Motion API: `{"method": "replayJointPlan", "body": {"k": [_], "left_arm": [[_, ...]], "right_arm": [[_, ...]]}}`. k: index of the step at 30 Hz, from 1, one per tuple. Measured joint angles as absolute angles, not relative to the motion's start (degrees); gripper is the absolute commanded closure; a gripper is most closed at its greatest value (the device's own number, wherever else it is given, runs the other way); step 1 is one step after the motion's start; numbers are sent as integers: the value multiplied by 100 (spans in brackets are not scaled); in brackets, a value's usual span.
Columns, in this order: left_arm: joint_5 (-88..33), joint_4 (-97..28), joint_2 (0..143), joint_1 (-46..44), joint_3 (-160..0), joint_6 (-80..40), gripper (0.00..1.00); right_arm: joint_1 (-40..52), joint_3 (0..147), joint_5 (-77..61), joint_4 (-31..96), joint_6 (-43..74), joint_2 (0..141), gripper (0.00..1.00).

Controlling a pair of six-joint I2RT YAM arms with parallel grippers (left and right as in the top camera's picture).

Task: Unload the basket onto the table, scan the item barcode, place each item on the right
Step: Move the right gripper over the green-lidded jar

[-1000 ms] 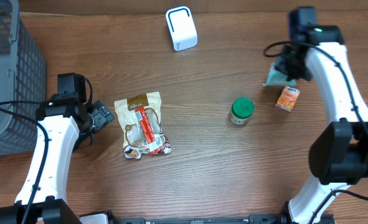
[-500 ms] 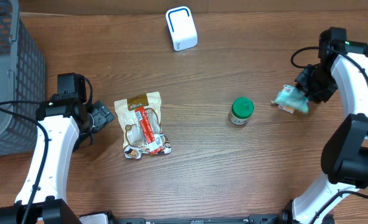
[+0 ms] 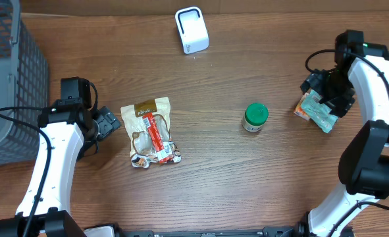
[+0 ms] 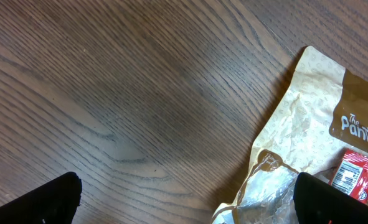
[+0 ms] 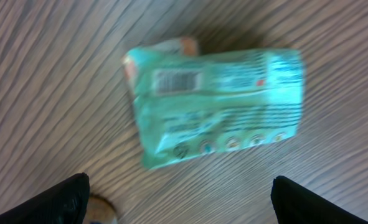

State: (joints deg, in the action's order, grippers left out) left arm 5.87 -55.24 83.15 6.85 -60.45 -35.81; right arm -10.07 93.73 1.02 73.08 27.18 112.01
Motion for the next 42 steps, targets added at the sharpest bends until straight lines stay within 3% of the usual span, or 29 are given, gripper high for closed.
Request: {"method": "replayJointPlan", "body": {"k": [22, 32, 35, 42], "left_arm": [[587, -5524, 8315, 685, -6045, -3581, 0], [587, -5524, 8315, 685, -6045, -3581, 0], [587, -5520, 8315, 685, -6047, -3581, 0], [587, -5524, 8315, 685, -6045, -3581, 0]], "right_arm": [[1170, 9354, -156, 7264, 2716, 11201, 0], [1365, 8670, -56, 6764, 2687, 11179, 1], [1365, 8370, -38, 6394, 2670, 11174, 7], [1365, 7872, -54, 5946, 2561, 11170, 10]]}}
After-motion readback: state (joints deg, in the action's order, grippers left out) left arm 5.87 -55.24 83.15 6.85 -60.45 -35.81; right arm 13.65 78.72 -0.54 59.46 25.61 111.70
